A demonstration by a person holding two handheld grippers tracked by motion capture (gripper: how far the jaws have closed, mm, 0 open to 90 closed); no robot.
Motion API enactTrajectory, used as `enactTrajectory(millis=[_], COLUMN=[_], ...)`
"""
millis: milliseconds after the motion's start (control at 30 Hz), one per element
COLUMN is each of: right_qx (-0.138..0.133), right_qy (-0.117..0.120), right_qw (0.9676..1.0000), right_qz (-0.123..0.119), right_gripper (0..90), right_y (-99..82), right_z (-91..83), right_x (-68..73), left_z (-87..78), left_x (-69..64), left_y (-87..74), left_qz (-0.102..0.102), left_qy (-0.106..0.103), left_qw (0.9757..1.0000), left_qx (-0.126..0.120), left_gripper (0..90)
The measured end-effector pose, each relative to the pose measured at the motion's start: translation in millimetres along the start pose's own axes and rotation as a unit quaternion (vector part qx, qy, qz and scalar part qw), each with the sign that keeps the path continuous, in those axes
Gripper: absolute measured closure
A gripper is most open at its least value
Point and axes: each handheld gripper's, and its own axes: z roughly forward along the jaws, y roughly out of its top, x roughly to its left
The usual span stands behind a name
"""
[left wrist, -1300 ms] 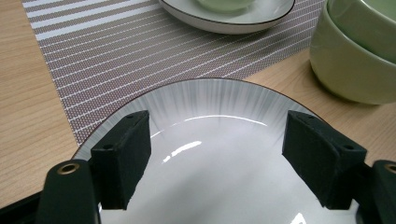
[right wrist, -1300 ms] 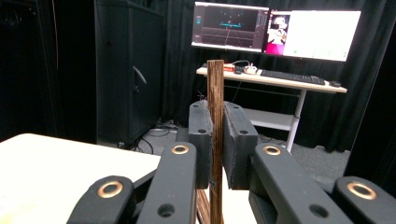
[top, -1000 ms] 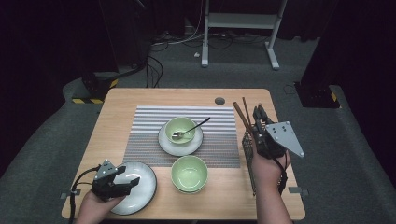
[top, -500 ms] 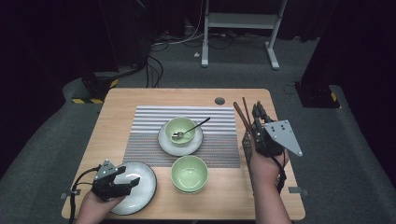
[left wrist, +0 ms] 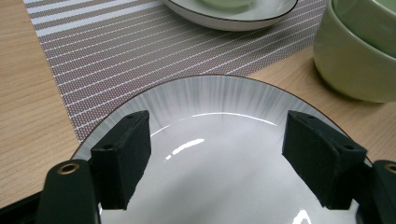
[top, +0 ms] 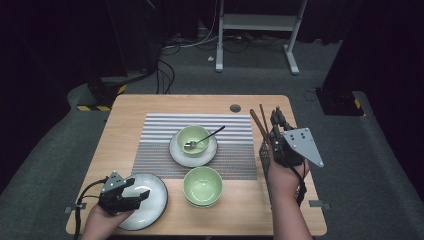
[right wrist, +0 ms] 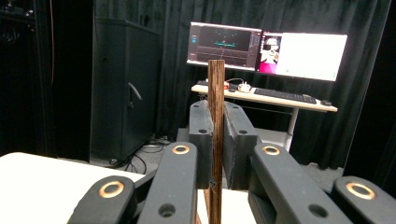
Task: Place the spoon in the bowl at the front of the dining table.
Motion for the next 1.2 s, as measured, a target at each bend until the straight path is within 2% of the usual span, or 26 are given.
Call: enactTrajectory(millis=[533,867,1200], right_qx=[-0.011,-0.014,-0.035], right_qy=[-0.009,-0.011,-0.009], right_qw=[0.9999,0.9998,0.9993], right_qz=[-0.009,-0.001,0.003], right_gripper=[83.5,83.4,83.3], right_y=[2.7,3.0,18.2], right_z=[-0.1,-2.2,-9.8], right_x=[-0.7,-5.2,-6.0], left_z=[-0.2,1.4,1.9], left_x=[0.5,-0.2,-1.6], left_y=[-0.2,-0.5,-0.4], left_qz=[0.0,0.001,0.005], left_qy=[0.001,0.001,0.0], left_qw=[1.0,1.0,1.0], left_qx=[0.0,0.002,0.004], left_gripper=[24.0,24.0,24.0])
